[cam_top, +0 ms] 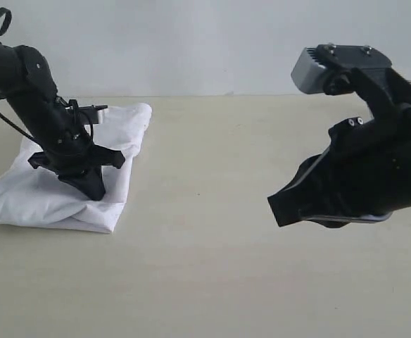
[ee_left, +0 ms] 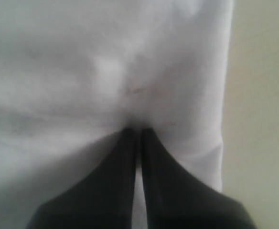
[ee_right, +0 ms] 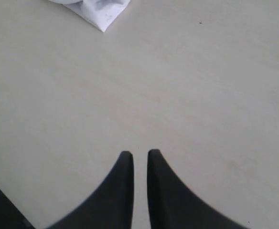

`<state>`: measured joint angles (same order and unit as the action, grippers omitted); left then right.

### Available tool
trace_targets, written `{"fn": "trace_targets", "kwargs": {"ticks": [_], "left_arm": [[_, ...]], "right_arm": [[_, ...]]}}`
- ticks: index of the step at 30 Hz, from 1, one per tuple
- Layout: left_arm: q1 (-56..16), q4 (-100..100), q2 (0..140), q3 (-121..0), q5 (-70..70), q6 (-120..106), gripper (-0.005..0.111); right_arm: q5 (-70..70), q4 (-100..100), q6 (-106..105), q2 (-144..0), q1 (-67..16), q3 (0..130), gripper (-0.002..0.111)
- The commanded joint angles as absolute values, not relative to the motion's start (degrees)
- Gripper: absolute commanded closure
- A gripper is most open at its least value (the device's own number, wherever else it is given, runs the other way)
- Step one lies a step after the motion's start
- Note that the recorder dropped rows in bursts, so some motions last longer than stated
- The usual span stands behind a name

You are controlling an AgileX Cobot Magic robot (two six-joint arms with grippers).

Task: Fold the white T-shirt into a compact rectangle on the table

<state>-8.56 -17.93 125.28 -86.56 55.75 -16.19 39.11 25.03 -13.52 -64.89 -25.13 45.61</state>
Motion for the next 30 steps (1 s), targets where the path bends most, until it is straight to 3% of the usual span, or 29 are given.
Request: {"fn": "trace_targets", "kwargs": {"ticks": [1, 12, 18, 23, 30], "left_arm": [[-8.55, -19.28, 124.32, -86.33, 56.74, -15.73, 0.102], [-8.55, -20.45, 111.67, -82.38, 59.75, -16.69, 0.102], [-8.55, -27.09, 96.22, -67.42, 51.83, -17.19, 0.102], [-8.67, -46.53, 80.87, -53.01, 46.87, -29.32, 0.102], [-8.67, -53.34, 55.99, -38.23, 45.32, -35.27, 0.102]], "right_arm": [[38.41, 25.13, -14.52, -64.46, -25.28, 45.28, 0.102], [35.52, 23.89, -12.13, -58.08, -25.17, 44.96, 0.102], [34.98, 22.83, -10.43, -45.49, -25.17, 40.03, 0.102], [35.24, 22.58, -10.43, -36.97, -25.17, 36.46, 0.102], [44.08, 23.35, -10.43, -31.25, -25.17, 36.46, 0.102]]}}
